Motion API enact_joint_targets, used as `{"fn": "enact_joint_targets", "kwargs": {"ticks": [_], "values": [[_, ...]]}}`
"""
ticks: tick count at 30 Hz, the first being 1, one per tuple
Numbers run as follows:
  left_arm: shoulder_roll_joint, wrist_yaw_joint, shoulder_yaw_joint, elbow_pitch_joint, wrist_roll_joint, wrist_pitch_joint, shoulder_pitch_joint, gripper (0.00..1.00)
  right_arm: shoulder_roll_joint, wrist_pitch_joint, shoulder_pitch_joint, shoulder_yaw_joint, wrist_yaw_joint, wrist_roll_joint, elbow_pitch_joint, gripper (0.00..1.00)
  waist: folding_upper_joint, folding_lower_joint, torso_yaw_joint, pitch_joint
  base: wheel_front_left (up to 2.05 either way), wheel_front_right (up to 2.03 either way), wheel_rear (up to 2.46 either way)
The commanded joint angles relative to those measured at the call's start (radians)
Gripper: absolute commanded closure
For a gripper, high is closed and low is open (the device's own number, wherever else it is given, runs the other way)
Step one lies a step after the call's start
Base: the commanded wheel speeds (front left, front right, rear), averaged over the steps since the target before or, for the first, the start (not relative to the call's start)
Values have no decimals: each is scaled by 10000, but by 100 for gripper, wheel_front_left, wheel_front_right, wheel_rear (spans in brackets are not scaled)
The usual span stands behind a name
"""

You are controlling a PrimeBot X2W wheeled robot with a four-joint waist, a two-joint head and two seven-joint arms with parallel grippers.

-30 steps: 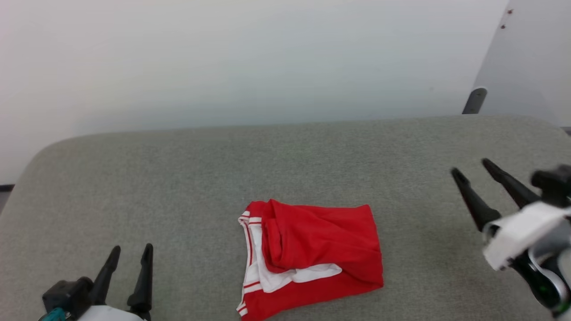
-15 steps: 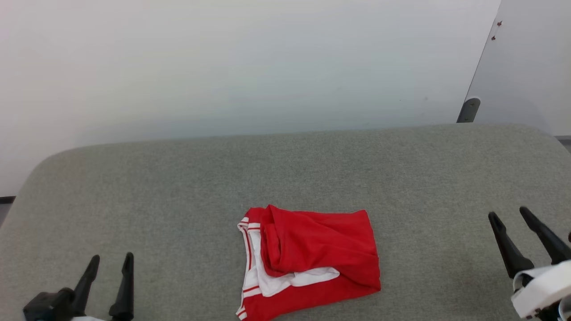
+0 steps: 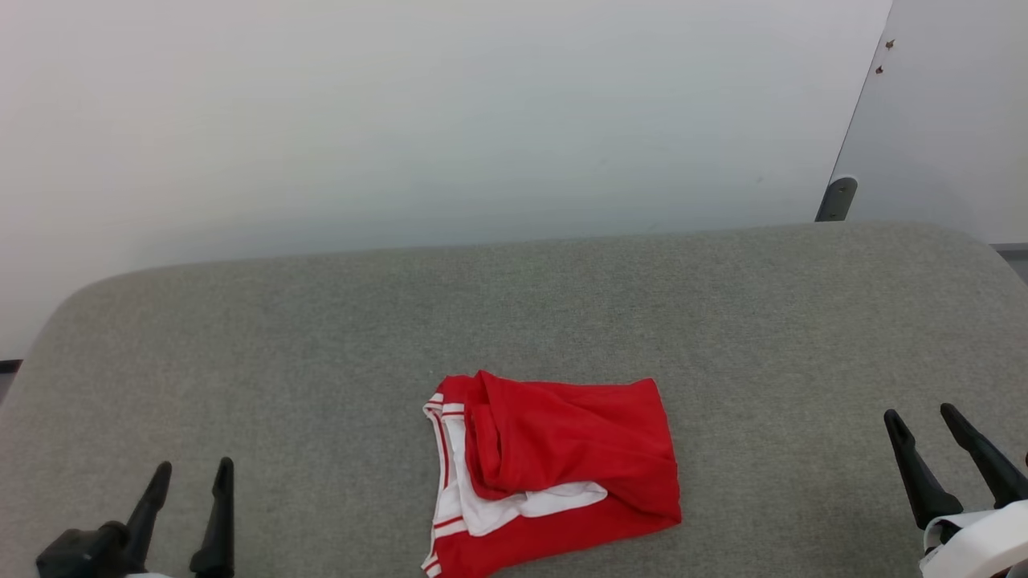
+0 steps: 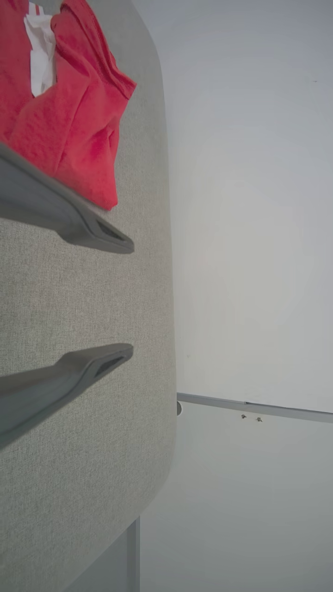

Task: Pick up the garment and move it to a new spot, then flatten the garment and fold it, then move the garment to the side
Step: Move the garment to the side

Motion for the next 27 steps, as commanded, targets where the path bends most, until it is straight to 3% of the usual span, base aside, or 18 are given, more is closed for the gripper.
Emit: {"fn": "enact_joint_targets", "kwargs": {"ticks": [1, 13, 27], "values": [[-17, -24, -20, 20, 50, -25, 96, 0, 29, 10, 73, -50, -4, -76, -45, 0, -1, 0, 12, 1, 0, 0, 0], [134, -24, -511, 288, 36, -25, -510, 0, 273, 751, -282, 218, -4, -167, -151, 0, -1, 0, 737, 241, 0, 0, 0], [-151, -4, -983, 703, 86, -25, -1299, 0, 1041, 3693, -1747, 718, -4, 183, 665, 0, -1, 0, 2112, 1129, 0, 0, 0]]}}
